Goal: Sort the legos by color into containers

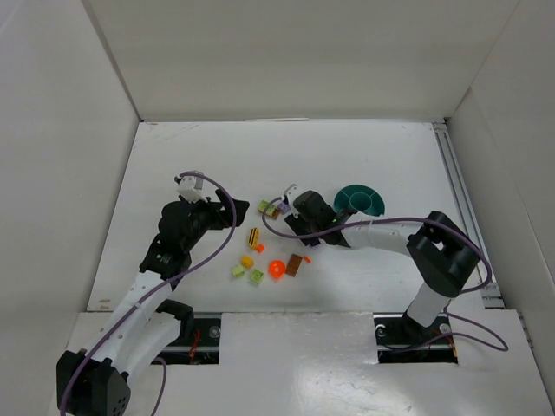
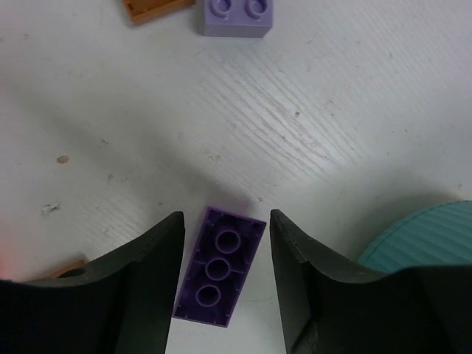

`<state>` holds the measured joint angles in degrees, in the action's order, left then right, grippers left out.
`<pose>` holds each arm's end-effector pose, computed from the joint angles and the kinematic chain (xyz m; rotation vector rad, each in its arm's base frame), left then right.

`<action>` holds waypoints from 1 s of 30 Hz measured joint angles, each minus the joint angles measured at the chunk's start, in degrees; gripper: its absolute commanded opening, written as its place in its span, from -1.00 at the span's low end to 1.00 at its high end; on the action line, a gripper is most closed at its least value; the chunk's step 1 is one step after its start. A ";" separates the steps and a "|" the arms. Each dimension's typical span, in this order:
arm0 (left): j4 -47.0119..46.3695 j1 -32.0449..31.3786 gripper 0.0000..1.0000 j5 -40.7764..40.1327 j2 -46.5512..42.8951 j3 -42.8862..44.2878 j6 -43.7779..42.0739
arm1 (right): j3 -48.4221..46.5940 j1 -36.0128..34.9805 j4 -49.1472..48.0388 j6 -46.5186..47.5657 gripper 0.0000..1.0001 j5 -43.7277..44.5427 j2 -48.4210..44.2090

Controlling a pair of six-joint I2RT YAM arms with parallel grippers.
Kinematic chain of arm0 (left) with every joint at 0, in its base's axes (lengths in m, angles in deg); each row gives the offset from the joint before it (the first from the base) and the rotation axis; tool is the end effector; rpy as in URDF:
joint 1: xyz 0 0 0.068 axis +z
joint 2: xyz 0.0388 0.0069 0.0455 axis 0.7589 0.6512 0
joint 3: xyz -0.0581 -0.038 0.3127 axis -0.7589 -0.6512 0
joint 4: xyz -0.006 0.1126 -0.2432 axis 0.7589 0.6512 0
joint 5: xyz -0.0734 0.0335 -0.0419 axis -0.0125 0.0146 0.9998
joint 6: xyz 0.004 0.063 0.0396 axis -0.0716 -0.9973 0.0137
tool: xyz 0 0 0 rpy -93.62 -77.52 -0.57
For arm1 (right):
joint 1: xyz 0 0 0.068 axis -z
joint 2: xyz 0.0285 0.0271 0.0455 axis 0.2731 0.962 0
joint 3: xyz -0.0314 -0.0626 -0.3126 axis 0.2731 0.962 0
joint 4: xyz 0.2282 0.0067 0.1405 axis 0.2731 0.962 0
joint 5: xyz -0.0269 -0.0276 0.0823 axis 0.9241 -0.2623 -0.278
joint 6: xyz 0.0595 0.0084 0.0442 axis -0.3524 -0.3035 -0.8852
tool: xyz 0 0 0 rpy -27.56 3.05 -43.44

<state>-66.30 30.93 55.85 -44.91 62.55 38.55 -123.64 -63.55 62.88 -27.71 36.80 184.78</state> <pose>0.1732 -0.0704 0.3042 0.0491 1.7115 -0.7350 0.2626 0.2661 0.1976 -0.9240 2.2286 0.0640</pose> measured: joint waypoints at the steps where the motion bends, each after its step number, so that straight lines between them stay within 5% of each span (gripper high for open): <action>1: 0.00 0.00 0.99 0.00 0.00 0.00 0.00 | 0.00 -0.02 -0.02 0.15 0.06 -0.83 0.00; 12: 0.04 0.00 0.99 -0.28 0.00 0.00 0.00 | 1.55 0.68 -1.49 -1.11 0.21 -4.81 0.00; 21: 0.11 0.00 0.99 -0.44 0.46 0.00 -0.02 | 4.83 1.62 -3.54 -1.33 -0.43 -5.88 -1.70; 30: 0.02 0.00 0.99 1.73 0.61 0.00 -0.87 | 7.17 2.27 -8.31 6.49 -0.49 -9.73 -14.80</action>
<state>-66.27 30.93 57.58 -44.30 62.55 37.68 -116.47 -61.28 54.57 -21.22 27.07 169.98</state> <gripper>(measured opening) 0.993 0.427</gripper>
